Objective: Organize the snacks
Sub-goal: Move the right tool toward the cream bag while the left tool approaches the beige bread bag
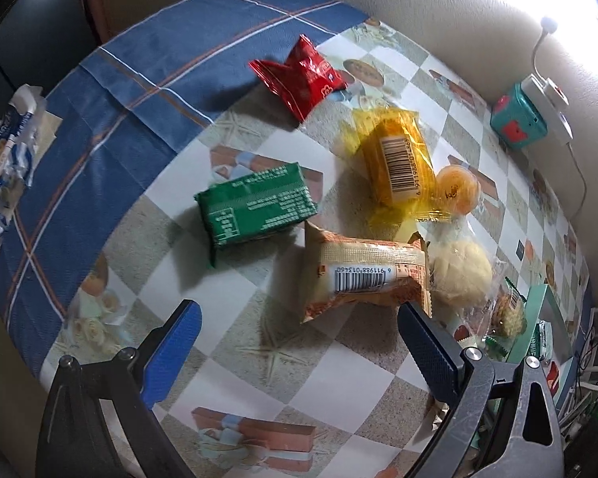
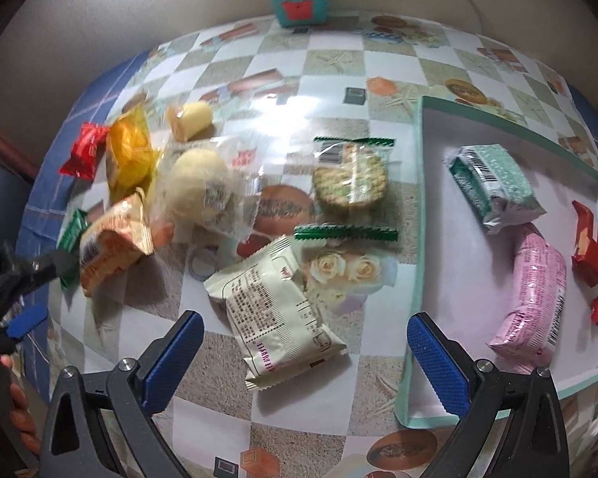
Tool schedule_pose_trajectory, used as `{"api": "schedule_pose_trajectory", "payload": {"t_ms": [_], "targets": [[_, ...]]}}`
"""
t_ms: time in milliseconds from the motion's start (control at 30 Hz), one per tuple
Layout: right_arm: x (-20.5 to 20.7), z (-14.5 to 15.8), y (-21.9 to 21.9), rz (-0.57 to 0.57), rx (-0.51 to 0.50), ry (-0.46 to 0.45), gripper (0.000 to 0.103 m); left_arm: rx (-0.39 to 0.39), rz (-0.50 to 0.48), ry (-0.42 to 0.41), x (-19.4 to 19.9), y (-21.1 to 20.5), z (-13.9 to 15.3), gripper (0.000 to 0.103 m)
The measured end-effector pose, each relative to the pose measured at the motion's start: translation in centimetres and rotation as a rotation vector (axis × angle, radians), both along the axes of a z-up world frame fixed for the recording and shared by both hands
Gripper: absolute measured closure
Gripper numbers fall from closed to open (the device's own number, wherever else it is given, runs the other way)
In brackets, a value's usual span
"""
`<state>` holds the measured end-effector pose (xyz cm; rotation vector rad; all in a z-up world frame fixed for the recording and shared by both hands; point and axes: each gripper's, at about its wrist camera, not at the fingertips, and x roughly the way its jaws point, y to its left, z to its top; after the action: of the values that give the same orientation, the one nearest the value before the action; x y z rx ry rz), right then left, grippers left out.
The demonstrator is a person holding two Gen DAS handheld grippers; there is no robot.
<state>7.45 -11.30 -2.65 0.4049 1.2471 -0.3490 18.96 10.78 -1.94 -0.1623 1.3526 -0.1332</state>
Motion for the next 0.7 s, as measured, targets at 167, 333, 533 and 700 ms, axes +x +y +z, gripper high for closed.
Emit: {"api": "schedule_pose_trajectory", "payload": {"t_ms": [167, 333, 533, 700], "targets": [[0.5, -1.2, 1.0, 0.032, -0.001, 0.024, 0.0, -0.007, -0.004, -0.003, 0.6, -0.4, -0.2, 0.004], [0.9, -2.2, 1.2, 0.029, 0.001, 0.043, 0.0, -0.029, -0.016, 0.011, 1.4, -1.2, -0.9, 0.004], [1.8, -2.6, 1.0, 0.028, -0.015, 0.032, 0.0, -0.032, -0.036, 0.013, 2.1, -2.5, -1.4, 0.004], [2.6, -2.8, 1.7, 0.066, -0.024, 0.03, 0.0, -0.036, -0.052, 0.002, 2.4, -3.4, -1.5, 0.004]]}}
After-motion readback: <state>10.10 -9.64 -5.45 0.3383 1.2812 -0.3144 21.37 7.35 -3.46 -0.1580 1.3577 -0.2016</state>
